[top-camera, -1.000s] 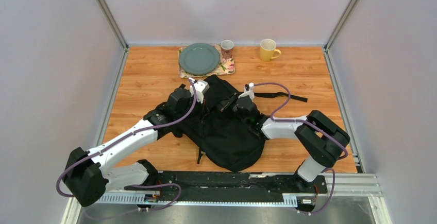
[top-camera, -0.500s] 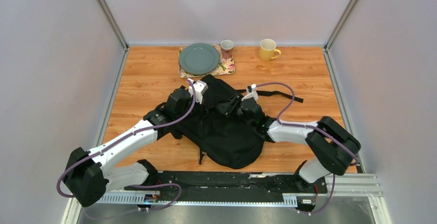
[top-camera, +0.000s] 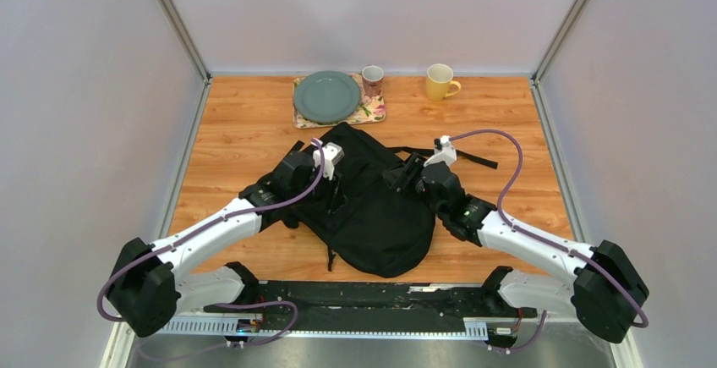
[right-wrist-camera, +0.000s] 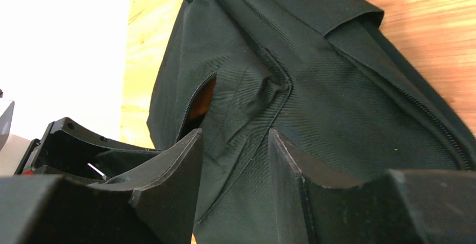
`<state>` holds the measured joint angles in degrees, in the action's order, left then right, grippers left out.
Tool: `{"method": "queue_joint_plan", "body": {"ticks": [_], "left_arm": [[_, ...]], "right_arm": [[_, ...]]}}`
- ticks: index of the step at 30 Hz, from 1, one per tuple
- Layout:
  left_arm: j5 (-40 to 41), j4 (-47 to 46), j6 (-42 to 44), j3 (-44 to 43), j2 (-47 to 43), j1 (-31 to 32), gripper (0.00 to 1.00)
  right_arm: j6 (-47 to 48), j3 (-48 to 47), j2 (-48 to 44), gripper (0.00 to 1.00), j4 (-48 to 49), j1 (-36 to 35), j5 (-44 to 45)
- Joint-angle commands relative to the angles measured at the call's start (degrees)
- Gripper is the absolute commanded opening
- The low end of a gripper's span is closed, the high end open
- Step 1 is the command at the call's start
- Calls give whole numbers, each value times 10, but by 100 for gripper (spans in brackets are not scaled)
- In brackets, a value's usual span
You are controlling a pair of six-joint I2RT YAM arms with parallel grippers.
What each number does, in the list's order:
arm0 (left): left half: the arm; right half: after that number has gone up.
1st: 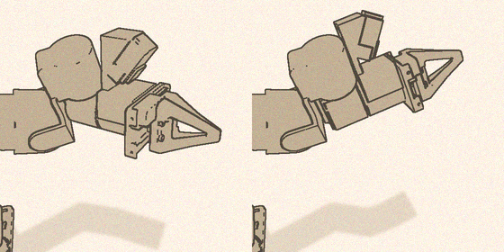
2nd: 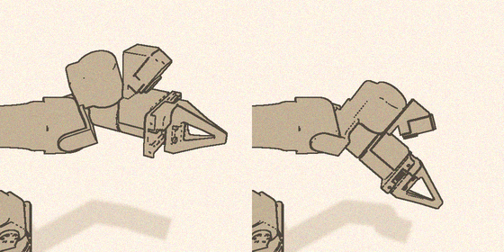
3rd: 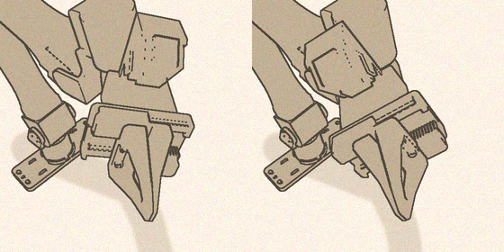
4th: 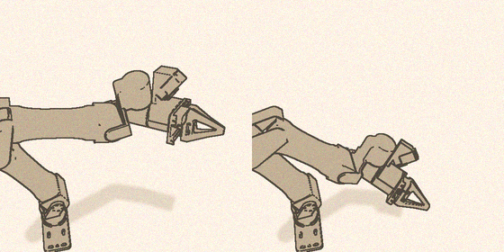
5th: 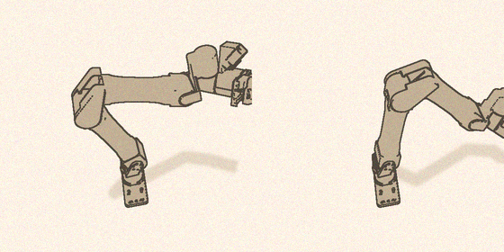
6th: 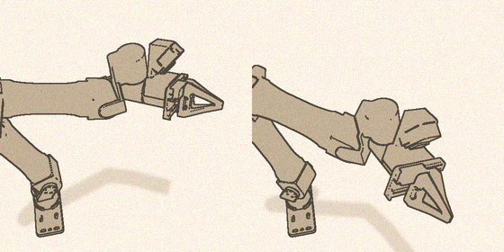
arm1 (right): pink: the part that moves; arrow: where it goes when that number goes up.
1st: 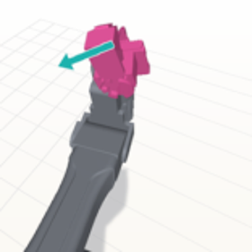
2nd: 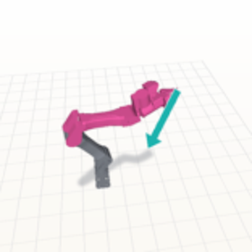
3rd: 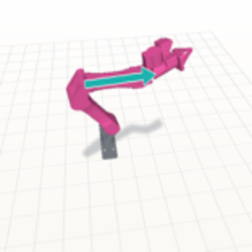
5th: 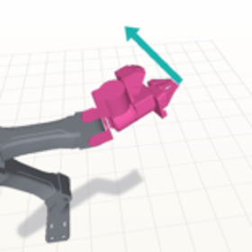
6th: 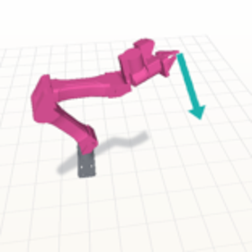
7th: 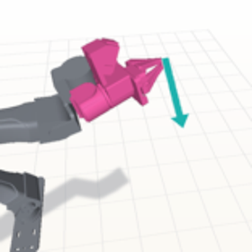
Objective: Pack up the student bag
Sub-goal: Place the personal item in the student bag, then zip the student bag at the center of the board.
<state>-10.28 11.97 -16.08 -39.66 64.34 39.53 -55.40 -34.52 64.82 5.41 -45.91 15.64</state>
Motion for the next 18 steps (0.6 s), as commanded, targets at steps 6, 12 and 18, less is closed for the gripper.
{"method": "queue_joint_plan", "body": {"ticks": [6, 12, 18], "left_arm": [[-74, 28, 14, 2, 29, -3, 53], [-35, 73, 36, -4, 23, -3, 55], [40, 80, 53, -3, -16, -3, 60]], "right_arm": [[42, -34, -9, 49, -51, 6, -23], [36, -27, -24, 49, -51, 6, -46], [36, -27, -50, 49, -75, 6, -50]]}}
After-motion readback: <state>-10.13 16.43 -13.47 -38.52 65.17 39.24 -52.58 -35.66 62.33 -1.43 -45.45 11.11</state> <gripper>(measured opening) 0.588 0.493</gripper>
